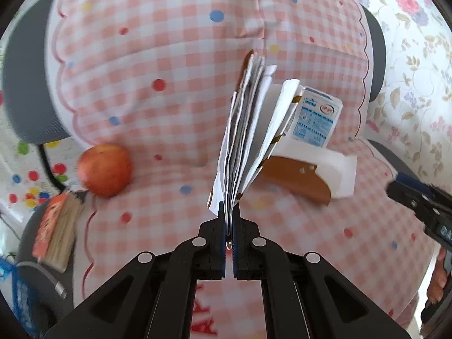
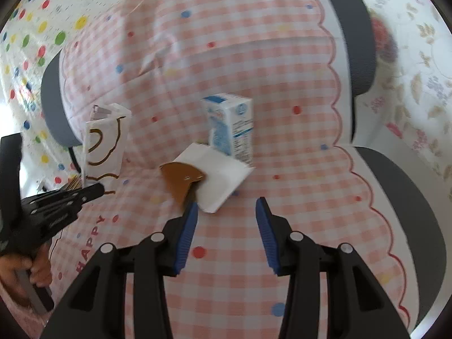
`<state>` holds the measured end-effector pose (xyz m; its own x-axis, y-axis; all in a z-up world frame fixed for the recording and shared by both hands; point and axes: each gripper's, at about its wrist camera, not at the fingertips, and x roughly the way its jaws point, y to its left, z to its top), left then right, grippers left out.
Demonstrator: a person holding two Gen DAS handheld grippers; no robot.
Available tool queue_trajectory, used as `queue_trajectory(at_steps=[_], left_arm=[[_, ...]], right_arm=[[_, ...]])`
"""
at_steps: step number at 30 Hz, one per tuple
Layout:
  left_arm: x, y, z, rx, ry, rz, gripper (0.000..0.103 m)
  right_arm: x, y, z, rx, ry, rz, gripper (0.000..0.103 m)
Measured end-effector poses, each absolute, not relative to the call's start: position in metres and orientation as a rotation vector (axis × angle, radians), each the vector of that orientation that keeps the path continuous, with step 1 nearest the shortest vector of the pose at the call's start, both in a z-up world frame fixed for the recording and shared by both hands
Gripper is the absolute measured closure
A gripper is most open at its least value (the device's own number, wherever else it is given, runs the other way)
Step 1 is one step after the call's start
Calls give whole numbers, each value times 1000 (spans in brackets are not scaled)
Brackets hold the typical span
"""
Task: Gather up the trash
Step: 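Grasp the folded paper with the left gripper while the right grasps the brown leather piece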
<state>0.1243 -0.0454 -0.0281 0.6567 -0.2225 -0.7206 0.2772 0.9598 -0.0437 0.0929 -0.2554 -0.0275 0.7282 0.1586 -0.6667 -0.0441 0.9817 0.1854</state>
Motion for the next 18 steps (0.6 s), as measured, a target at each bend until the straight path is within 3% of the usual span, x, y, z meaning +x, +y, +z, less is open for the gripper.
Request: queue_trajectory(at_steps=[4, 6, 18], left_arm=[[115, -35, -34, 54, 841, -263, 99], [107, -30, -36, 44, 853, -257, 99], [83, -23, -47, 25, 850, -273, 99]], right_arm=[[100, -235, -35, 140, 763, 162, 62], [107, -224, -41, 118, 776, 188, 80], [146, -205, -72, 152, 866, 228, 80]])
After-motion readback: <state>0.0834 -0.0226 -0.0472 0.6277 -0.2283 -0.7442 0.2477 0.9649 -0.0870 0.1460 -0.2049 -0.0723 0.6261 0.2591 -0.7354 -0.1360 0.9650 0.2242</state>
